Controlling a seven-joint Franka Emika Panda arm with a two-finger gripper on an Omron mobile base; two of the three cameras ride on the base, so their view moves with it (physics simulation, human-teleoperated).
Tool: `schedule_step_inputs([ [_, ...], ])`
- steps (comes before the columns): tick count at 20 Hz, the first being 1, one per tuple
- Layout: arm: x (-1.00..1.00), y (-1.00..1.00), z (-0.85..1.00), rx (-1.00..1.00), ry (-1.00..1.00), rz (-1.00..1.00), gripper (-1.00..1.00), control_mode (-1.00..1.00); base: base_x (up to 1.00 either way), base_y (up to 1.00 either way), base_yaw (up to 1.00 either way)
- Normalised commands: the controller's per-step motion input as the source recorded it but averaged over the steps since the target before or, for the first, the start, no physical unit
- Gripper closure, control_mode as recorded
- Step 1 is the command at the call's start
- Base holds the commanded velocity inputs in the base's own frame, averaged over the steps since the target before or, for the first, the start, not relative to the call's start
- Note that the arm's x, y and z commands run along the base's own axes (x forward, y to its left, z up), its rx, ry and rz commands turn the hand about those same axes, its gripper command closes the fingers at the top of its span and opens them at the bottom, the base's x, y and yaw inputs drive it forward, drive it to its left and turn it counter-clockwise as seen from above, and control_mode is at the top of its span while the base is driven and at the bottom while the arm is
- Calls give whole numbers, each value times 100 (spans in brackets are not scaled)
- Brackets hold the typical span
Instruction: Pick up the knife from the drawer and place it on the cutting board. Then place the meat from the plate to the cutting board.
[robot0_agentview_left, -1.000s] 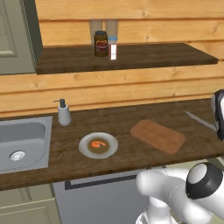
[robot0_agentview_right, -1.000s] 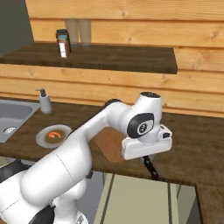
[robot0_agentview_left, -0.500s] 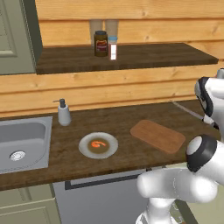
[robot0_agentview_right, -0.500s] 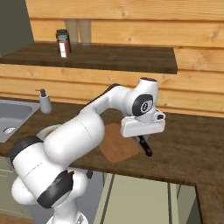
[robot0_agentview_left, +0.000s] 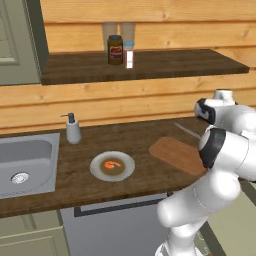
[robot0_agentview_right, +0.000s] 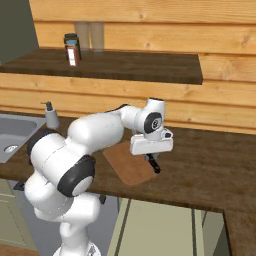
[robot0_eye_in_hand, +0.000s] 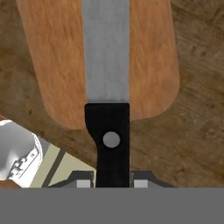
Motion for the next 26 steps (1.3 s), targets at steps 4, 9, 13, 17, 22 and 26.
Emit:
schedule_step_inputs([
  [4, 80, 19, -67, 0, 0, 1, 100, -100, 0, 0, 0],
  [9, 61, 26, -49, 0, 0, 3, 100, -100, 0, 0, 0],
  [13, 6, 34, -13, 0, 0, 1, 100, -100, 0, 0, 0],
  [17, 0, 15, -19, 0, 0, 1, 100, -100, 0, 0, 0],
  [22, 0, 0, -42, 0, 0, 0, 100, -100, 0, 0, 0],
  [26, 0, 0, -32, 0, 0, 0, 100, -100, 0, 0, 0],
])
